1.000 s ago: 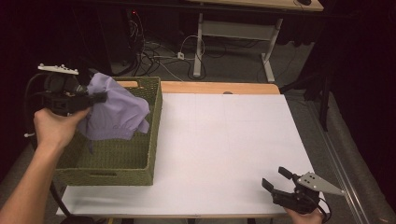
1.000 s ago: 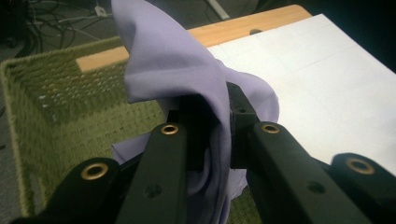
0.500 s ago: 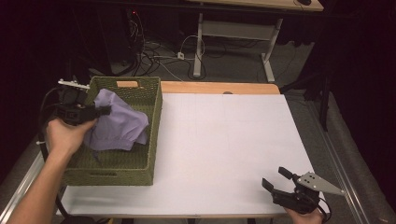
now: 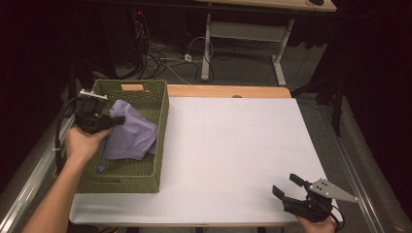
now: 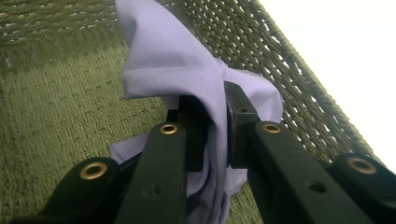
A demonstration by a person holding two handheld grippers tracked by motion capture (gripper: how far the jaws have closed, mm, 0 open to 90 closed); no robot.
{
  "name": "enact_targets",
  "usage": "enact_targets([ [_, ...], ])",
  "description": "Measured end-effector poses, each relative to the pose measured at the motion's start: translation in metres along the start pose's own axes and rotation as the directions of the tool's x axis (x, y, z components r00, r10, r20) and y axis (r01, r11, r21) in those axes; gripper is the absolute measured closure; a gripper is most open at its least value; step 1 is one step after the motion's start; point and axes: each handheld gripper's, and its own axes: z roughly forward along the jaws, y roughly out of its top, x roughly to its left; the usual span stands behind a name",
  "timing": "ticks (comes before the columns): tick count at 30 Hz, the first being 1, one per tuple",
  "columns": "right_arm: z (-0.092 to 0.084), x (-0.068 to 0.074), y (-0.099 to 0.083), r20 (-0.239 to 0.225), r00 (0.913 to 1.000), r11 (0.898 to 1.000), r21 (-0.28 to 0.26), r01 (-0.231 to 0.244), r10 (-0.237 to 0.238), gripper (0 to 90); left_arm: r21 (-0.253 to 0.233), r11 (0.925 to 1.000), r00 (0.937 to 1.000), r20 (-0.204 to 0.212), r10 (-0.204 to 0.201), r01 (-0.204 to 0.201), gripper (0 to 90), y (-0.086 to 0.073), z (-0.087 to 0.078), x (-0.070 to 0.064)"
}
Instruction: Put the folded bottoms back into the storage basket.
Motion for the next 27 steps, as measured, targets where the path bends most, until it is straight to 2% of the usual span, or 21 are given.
enact_targets([
  [6, 0.0, 0.0, 0.0, 0.004, 1.0, 1.0, -0.001, -0.005, 0.005, 20.9, -0.008, 0.9999, 0.9999, -0.013, -0.007, 0.007, 77.4, 0.001, 0.004, 0.002],
  [12, 0.0, 0.0, 0.0, 0.002, 1.0, 1.0, -0.001, -0.005, 0.005, 20.8, 0.007, 0.9998, 0.9985, -0.052, -0.016, 0.016, 77.4, 0.001, 0.011, 0.008],
  [17, 0.0, 0.0, 0.0, 0.002, 1.0, 1.0, 0.0, -0.003, 0.003, 20.8, 0.017, 0.9988, 0.9957, -0.081, -0.044, 0.046, 77.2, -0.003, 0.017, 0.018],
  [20, 0.0, 0.0, 0.0, 0.002, 1.0, 1.0, 0.0, -0.003, 0.003, 20.8, 0.032, 0.9981, 0.993, -0.108, -0.048, 0.052, 76.6, -0.006, 0.022, 0.022],
  [27, 0.0, 0.0, 0.0, 0.006, 1.0, 1.0, 0.001, -0.004, 0.004, 20.8, 0.038, 0.9956, 0.9879, -0.133, -0.08, 0.085, 76.4, -0.013, 0.028, 0.033],
])
